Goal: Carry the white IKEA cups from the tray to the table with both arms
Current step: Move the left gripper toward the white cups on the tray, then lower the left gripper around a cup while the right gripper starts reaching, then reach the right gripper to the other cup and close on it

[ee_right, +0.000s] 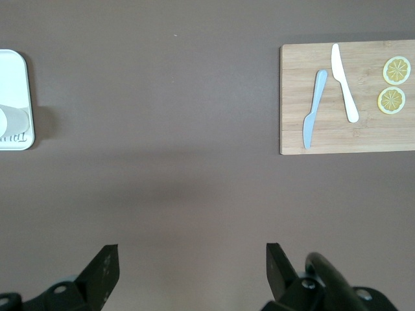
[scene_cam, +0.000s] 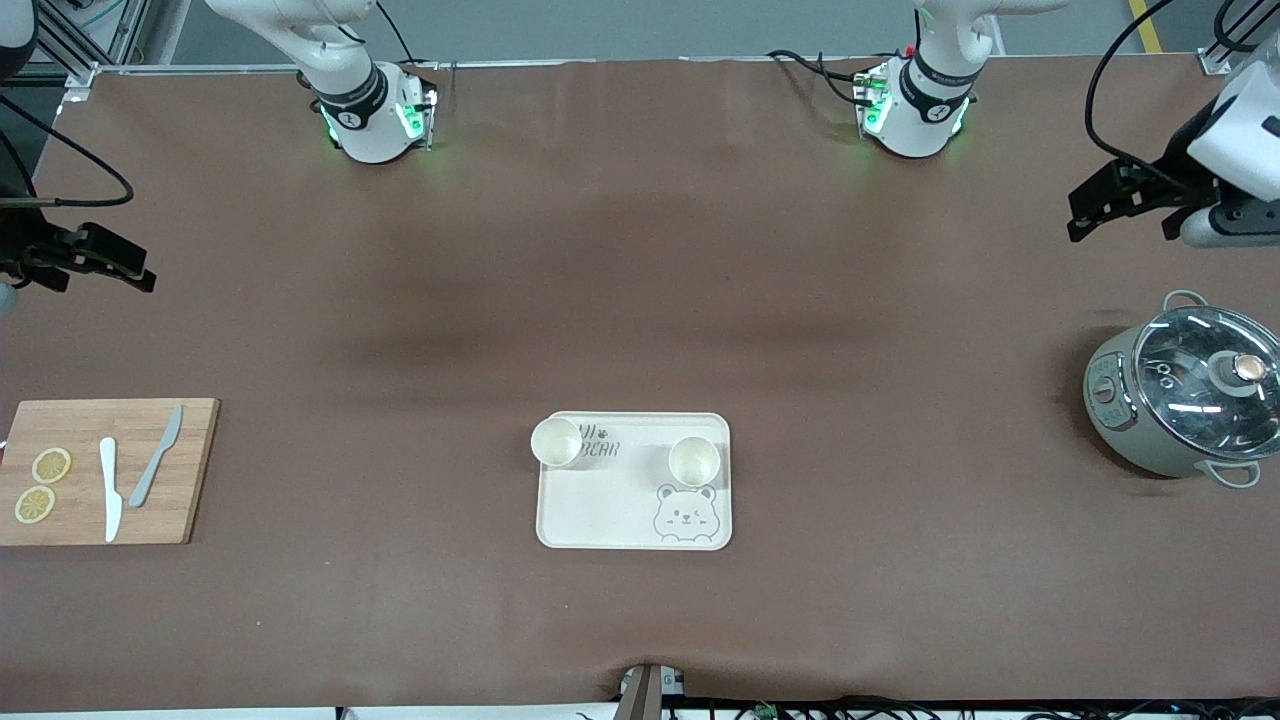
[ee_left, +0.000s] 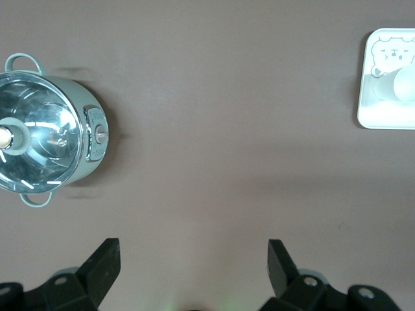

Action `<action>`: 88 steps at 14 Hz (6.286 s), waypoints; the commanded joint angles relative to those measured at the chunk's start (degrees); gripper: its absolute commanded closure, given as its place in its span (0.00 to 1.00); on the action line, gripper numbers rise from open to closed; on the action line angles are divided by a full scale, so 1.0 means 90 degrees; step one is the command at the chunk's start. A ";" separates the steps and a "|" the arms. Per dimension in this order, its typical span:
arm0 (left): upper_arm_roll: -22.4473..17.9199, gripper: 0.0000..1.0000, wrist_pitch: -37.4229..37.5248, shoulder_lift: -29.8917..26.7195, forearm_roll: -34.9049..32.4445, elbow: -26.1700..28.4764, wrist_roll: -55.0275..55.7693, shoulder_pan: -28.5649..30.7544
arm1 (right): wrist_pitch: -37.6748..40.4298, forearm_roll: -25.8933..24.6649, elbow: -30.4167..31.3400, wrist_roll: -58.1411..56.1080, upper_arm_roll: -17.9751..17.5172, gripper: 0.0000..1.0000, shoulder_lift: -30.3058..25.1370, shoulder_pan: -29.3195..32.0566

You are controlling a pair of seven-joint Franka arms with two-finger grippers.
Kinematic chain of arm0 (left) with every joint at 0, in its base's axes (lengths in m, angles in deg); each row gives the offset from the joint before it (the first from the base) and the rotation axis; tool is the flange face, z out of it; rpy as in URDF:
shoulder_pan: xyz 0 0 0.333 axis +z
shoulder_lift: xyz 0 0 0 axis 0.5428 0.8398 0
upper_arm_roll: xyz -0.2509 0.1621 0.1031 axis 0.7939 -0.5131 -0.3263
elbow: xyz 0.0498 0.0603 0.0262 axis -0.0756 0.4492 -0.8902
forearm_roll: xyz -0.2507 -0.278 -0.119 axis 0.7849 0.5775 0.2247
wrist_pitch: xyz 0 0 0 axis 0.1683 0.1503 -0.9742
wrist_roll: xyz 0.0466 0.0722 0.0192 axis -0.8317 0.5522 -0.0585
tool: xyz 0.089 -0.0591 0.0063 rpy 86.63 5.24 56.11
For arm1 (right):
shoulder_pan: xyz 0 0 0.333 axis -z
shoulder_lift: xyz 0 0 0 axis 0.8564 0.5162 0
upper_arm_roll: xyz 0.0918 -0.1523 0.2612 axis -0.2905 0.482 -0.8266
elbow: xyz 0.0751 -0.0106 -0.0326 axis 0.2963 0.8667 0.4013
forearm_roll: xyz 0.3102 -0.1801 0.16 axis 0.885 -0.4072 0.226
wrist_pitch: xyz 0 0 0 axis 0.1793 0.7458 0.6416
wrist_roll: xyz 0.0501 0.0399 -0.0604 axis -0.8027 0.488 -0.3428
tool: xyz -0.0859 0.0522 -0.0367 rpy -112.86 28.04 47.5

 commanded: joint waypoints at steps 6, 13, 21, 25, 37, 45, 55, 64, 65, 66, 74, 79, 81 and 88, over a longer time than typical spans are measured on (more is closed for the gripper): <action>0.0456 0.00 -0.0474 0.0990 -0.0054 -0.0312 0.0147 -0.0386 | -0.0021 0.0057 -0.0026 -0.0025 -0.0069 0.00 0.0002 0.0074; 0.0486 0.00 -0.0954 0.2377 -0.0034 -0.1063 0.1346 -0.1284 | -0.0021 0.0066 -0.0036 -0.0015 -0.0069 0.00 0.0002 0.0093; 0.0477 0.00 -0.2231 0.3041 -0.0034 -0.1142 0.3173 -0.2056 | -0.0012 0.0047 -0.0231 -0.0035 -0.0088 0.00 0.0305 0.0035; 0.0419 0.00 -0.2973 0.3841 -0.0073 -0.1434 0.3798 -0.2621 | 0.0047 0.0057 -0.0231 -0.0025 -0.0088 0.00 0.0335 0.0054; 0.0399 0.15 -0.4684 0.5287 -0.0572 -0.1386 0.4756 -0.2877 | 0.0378 0.0056 -0.0222 0.0053 -0.0079 0.00 0.2061 0.0093; 0.0399 0.54 -0.5007 0.5542 -0.0562 -0.1386 0.4786 -0.2867 | 0.0564 0.0057 -0.0114 0.1805 -0.0108 0.00 0.2161 0.0047; 0.0399 1.00 -0.4997 0.5464 -0.0552 -0.1386 0.4776 -0.2838 | 0.0078 0.1530 0.0120 0.3369 -0.0098 0.00 0.2786 -0.0647; 0.0399 1.00 -0.4938 0.5200 -0.0533 -0.1386 0.4776 -0.2721 | -0.0500 0.2029 0.0120 0.4370 -0.0098 0.00 0.2854 -0.1166; 0.0408 0.98 -0.4938 0.5200 -0.0503 -0.1386 0.4786 -0.2740 | -0.0538 0.2049 0.0120 0.4399 -0.0098 0.00 0.2883 -0.1205; 0.0408 0.88 -0.4948 0.5210 -0.0484 -0.1396 0.4795 -0.2779 | -0.0577 0.2117 0.0120 0.4534 -0.0098 0.00 0.2951 -0.1321; 0.0418 0.57 -0.4948 0.5318 -0.0513 -0.1396 0.5235 -0.2887 | -0.1426 0.2244 0.0140 0.5512 -0.0098 0.00 0.3176 -0.2074; 0.0418 0.56 -0.4997 0.5415 -0.0503 -0.1396 0.5235 -0.3043 | -0.2228 0.2527 0.0130 0.6653 -0.0108 0.00 0.3225 -0.2475; 0.0418 0.57 -0.5007 0.5493 -0.0523 -0.1396 0.5235 -0.3072 | -0.2422 0.2537 0.0139 0.6665 -0.0108 0.00 0.3225 -0.2494; 0.0408 0.90 -0.5339 0.5728 -0.0562 -0.1386 0.5225 -0.3180 | -0.3750 0.2606 0.0140 0.8352 -0.0088 0.00 0.3400 -0.3167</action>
